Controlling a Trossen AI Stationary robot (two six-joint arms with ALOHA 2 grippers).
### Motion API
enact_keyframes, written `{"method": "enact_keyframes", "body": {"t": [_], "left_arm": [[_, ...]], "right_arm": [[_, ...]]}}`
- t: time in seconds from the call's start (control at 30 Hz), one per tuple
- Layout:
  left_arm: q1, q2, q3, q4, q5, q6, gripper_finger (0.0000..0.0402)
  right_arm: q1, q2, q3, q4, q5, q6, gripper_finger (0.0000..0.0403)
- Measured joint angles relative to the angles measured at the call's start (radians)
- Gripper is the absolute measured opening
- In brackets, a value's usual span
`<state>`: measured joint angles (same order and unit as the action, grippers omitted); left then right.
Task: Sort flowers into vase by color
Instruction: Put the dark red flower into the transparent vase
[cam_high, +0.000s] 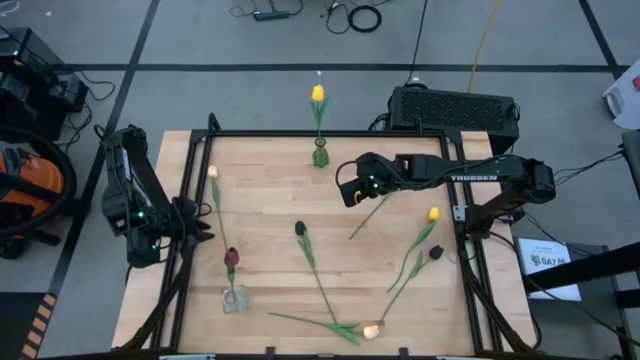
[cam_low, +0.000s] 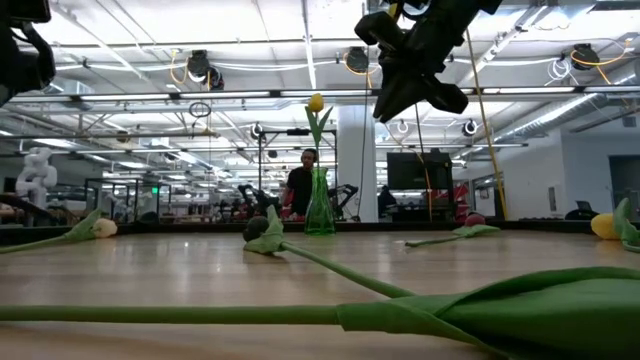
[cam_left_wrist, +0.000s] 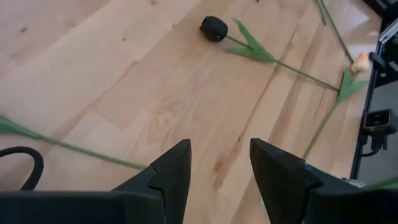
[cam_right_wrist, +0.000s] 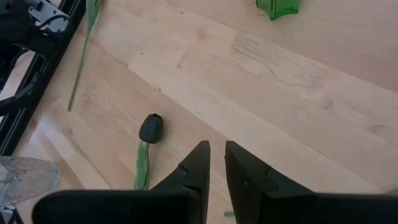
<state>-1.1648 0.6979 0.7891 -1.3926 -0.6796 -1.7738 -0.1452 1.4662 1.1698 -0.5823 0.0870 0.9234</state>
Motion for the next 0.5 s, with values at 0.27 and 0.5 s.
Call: {"method": "enact_keyframes", "body": {"t": [0.27,0.5], "left_arm": [[0.000,0.000,0.000,0.000,0.025,0.000,0.0171],[0.000,0.000,0.000,0.000,0.025,0.001,0.0171]], "right_arm": [[0.000,0.000,0.000,-0.071,0.171,0.130,0.0043],[-0.036,0.000,0.000,-0.323,0.225,0.374,0.0043]]}}
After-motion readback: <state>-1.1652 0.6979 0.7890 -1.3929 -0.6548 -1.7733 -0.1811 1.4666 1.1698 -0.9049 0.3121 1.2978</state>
